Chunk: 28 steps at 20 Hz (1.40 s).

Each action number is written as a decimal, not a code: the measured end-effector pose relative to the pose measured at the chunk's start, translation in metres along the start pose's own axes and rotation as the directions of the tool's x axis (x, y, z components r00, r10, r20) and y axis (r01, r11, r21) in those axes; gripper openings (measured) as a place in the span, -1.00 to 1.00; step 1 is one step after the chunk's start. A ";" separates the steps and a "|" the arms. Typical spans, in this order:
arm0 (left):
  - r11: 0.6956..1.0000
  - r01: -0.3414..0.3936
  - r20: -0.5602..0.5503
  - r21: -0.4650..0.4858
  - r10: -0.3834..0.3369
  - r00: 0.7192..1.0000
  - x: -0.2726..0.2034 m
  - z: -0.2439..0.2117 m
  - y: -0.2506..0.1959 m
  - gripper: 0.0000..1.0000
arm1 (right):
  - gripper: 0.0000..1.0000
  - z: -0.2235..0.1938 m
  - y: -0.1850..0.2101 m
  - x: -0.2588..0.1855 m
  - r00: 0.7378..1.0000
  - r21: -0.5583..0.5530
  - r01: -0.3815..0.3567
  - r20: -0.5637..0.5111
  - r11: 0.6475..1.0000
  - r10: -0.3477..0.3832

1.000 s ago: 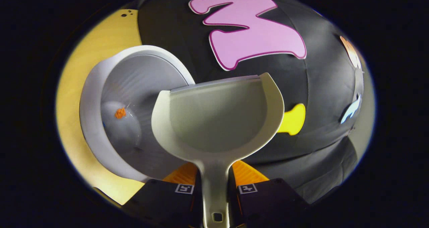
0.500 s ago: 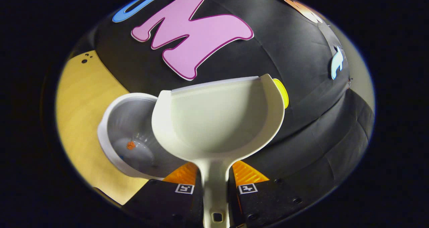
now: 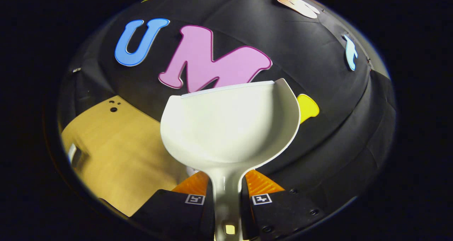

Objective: Pick up the small broom and dustpan from the desktop, sweep the trash into the dustpan with the broom, and then empty the trash into the garbage bin.

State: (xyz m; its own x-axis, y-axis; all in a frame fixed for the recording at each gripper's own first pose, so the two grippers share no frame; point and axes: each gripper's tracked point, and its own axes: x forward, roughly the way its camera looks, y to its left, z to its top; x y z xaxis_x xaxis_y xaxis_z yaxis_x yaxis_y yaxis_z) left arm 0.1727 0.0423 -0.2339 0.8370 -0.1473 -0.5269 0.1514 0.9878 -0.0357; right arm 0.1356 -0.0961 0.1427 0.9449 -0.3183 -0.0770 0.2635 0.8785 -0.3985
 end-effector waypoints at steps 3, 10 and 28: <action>1.000 0.002 0.007 0.024 -0.002 1.000 0.002 -0.005 0.003 -0.47 | -0.34 -0.013 0.057 -0.022 0.995 0.018 -0.095 -0.003 0.995 0.095; 1.000 -0.006 0.000 0.015 0.006 1.000 0.019 -0.012 0.018 -0.46 | -0.34 -0.094 0.178 -0.062 0.941 0.076 -0.299 -0.144 0.951 0.307; 0.987 -0.101 -0.077 0.126 0.111 0.991 0.113 0.018 0.014 -0.39 | -0.34 -0.286 0.261 -0.077 0.748 0.509 -0.226 -0.456 0.831 0.482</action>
State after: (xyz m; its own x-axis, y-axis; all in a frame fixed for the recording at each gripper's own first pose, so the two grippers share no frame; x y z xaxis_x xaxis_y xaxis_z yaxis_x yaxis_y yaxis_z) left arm 0.2786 0.0388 -0.2785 0.8055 -0.0327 -0.5916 0.1315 0.9834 0.1248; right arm 0.0763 0.0557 -0.2168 0.7455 0.0232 -0.6661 0.1045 0.9830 0.1512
